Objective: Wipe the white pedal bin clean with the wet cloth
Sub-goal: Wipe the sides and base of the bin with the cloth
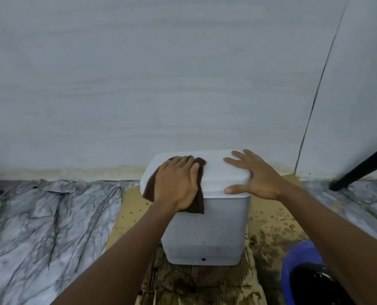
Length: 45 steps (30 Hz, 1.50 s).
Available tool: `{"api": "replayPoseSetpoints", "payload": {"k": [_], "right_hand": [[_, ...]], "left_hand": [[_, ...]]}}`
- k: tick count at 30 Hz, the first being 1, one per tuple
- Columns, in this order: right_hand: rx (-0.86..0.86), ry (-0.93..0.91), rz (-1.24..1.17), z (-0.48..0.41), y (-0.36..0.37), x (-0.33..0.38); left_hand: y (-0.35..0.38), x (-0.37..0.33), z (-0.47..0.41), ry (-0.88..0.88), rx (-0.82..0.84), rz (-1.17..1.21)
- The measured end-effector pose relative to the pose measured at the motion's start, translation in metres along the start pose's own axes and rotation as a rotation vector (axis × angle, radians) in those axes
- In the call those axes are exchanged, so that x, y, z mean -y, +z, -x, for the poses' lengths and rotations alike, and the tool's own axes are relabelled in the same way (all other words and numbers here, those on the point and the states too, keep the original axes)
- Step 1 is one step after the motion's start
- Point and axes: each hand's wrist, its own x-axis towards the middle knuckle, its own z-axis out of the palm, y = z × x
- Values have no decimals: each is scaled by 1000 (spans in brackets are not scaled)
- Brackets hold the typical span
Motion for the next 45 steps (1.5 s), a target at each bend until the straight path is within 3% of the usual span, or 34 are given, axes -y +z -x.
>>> {"api": "replayPoseSetpoints", "payload": {"k": [8, 20, 27, 29, 31, 34, 38, 41, 45], "right_hand": [[-262, -51, -151, -34, 11, -12], [-207, -76, -178, -111, -9, -42], [-144, -49, -243, -126, -14, -50], [-154, -53, -263, -128, -13, -53], [-158, -60, -279, -129, -12, -56], [-142, -45, -308, -129, -13, -58], [-140, -46, -307, -130, -12, -55], [-150, -45, -310, -129, -9, -52], [-164, -36, -366, -126, -9, -53]], "left_hand": [[30, 20, -8, -11, -265, -10], [144, 29, 0, -18, -365, -32], [161, -7, -13, -320, -405, 92], [165, -26, -20, -207, -366, 63], [169, -29, -17, 24, -301, 10], [173, 3, 8, 238, -227, -23], [172, 53, 38, -70, -303, -22], [167, 31, 11, -289, -364, 46], [166, -36, -25, -315, -363, 86]]}}
